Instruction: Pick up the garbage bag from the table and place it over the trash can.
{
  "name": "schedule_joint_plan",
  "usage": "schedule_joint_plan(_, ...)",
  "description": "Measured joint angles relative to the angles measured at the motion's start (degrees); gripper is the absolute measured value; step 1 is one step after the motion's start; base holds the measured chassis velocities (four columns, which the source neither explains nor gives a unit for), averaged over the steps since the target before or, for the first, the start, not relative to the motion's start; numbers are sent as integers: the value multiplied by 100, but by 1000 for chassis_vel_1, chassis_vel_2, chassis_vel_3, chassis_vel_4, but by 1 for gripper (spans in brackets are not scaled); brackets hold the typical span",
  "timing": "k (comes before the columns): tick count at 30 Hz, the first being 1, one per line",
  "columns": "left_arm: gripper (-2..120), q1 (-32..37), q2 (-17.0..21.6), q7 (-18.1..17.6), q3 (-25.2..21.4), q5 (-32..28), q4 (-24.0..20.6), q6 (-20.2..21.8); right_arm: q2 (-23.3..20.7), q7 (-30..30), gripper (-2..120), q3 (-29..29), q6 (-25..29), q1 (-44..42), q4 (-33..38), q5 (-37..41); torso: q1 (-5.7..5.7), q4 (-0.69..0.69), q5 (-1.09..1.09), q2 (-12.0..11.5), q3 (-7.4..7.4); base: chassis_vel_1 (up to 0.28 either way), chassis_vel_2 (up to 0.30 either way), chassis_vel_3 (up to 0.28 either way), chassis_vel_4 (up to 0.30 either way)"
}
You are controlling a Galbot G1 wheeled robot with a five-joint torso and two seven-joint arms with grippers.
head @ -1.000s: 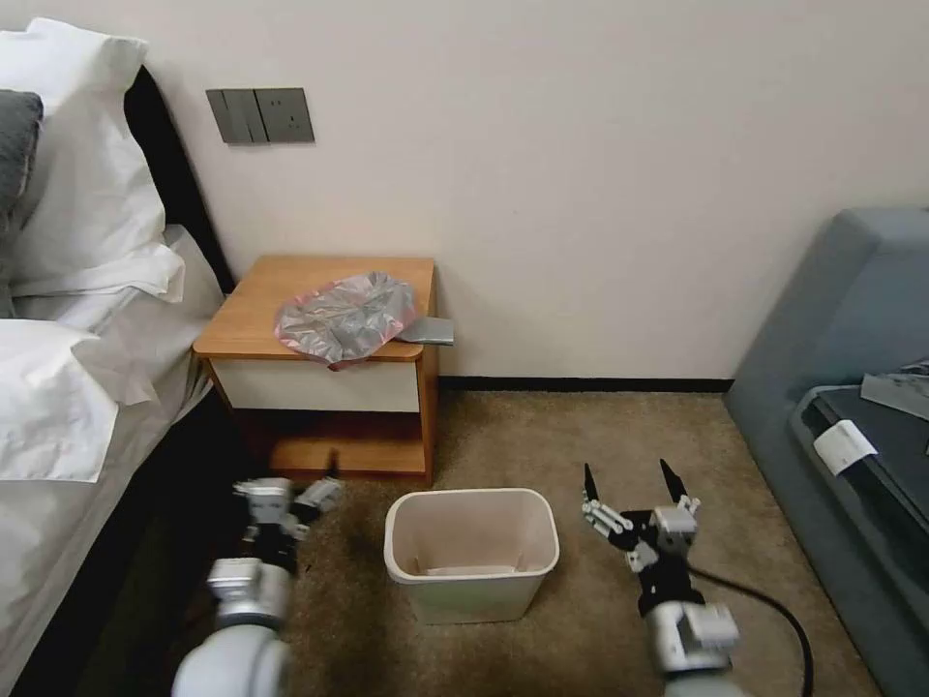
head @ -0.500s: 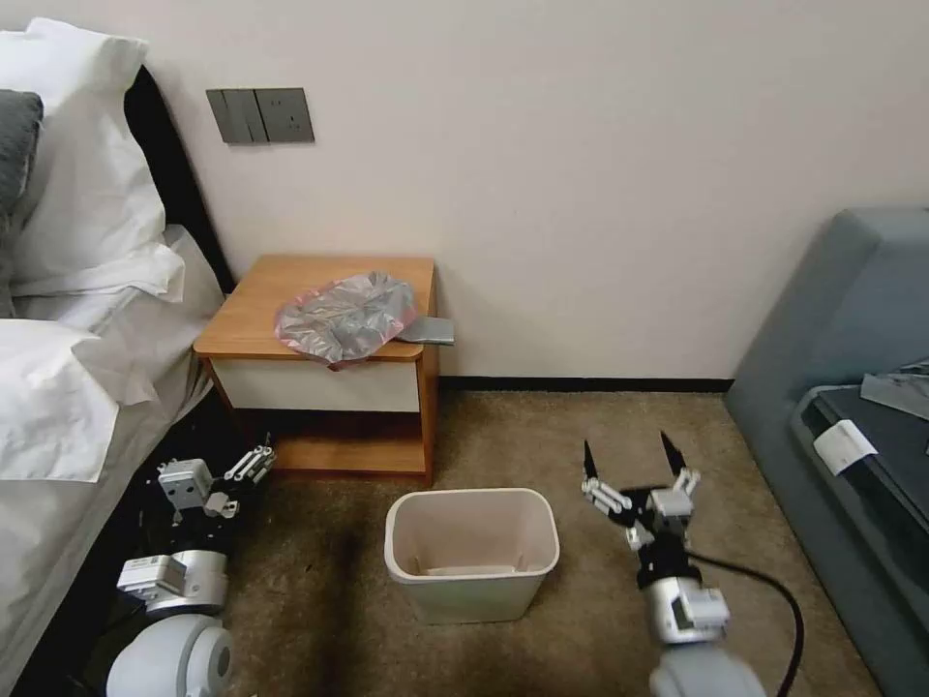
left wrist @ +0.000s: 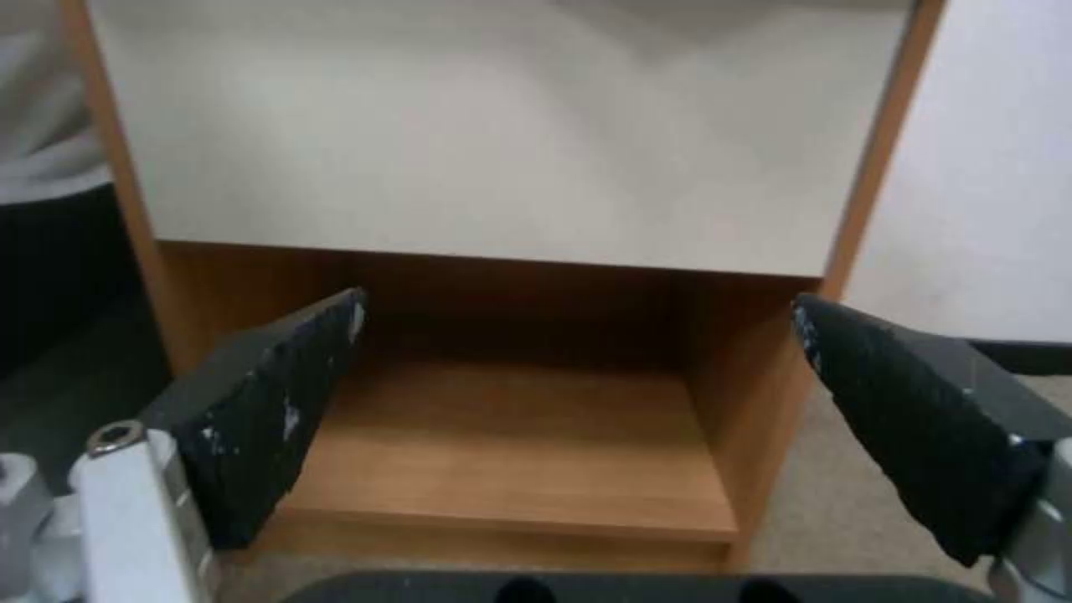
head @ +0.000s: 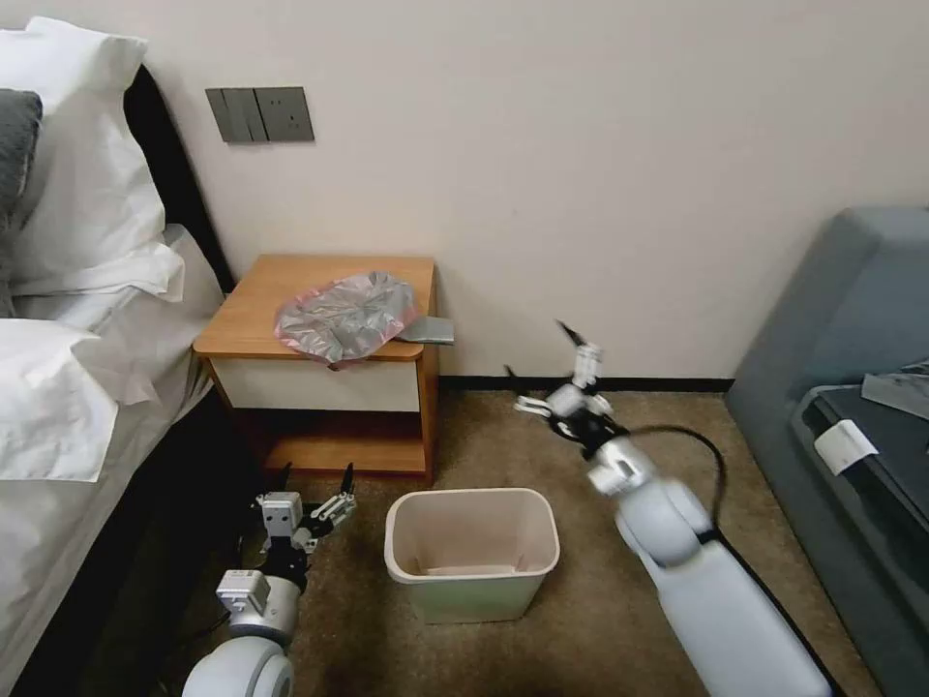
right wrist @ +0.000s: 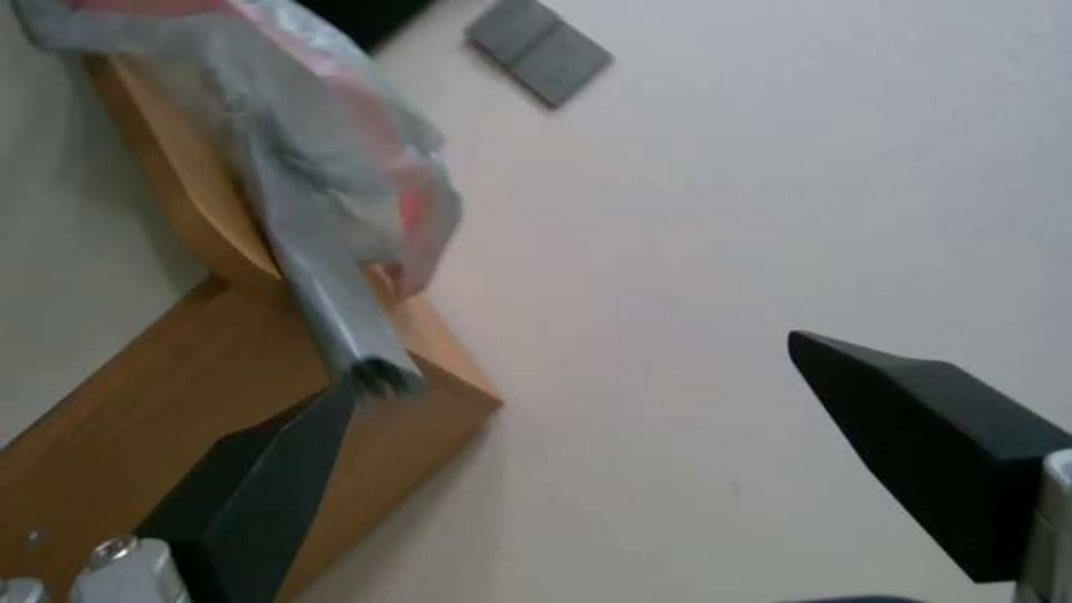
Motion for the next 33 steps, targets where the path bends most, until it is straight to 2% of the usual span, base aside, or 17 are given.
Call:
schedule_joint_plan(3,100,-13,-19,-55,-75,19,78,-63,113,-216,100,-298,222,584,-513,-430,0,-1,0,0,0,0,0,0,0)
schedule_joint_plan(6,100,-12,-24,-61,-93,22,93,-81,139,-262,100,-385,292,733,-662,-488,0,0,0,0,0,0,0,0,0)
schedule_joint_plan(8,100,-13,-73,-68,-134,59,150,-132,222,-361,100,-672,406,1094,-1121,-603,0,0,0,0,-1,0,0,0,0)
schedule_joint_plan(12,100,-12,-150,-86,-126,117,159,-149,320,-460,100,-733,740,1314,-1539,-986,0,0,0,0,-1,0,0,0,0)
schedule_joint_plan(21,100,30,-221,-112,-53,234,204,-222,367,-434,100,-832,909,1580,-1931,-1223,0,-1,0,0,-1,0,0,0,0)
schedule_joint_plan(24,100,53,-283,-145,-16,298,237,-270,364,-401,89,-873,967,1717,-2041,-1323,0,-1,0,0,-1,0,0,0,0)
schedule_joint_plan(25,100,53,-283,-145,-16,298,237,-270,364,-401,89,-873,967,1717,-2041,-1323,0,-1,0,0,-1,0,0,0,0)
schedule_joint_plan(28,100,105,-301,-147,7,375,236,-310,346,-404,75,-861,1025,1817,-2113,-1350,0,-1,0,0,-1,0,0,0,0)
schedule_joint_plan(29,100,105,-301,-147,7,375,236,-310,346,-404,75,-861,1025,1817,-2113,-1350,0,-1,0,0,-1,0,0,0,0)
schedule_joint_plan(31,100,106,-317,-154,10,409,261,-334,353,-383,63,-832,1025,1852,-2163,-1329,0,-1,1,0,-1,0,0,0,0)
schedule_joint_plan(33,100,101,-339,-171,22,435,297,-351,362,-369,59,-812,1024,1859,-2180,-1320,0,-1,0,0,-1,0,0,0,0)
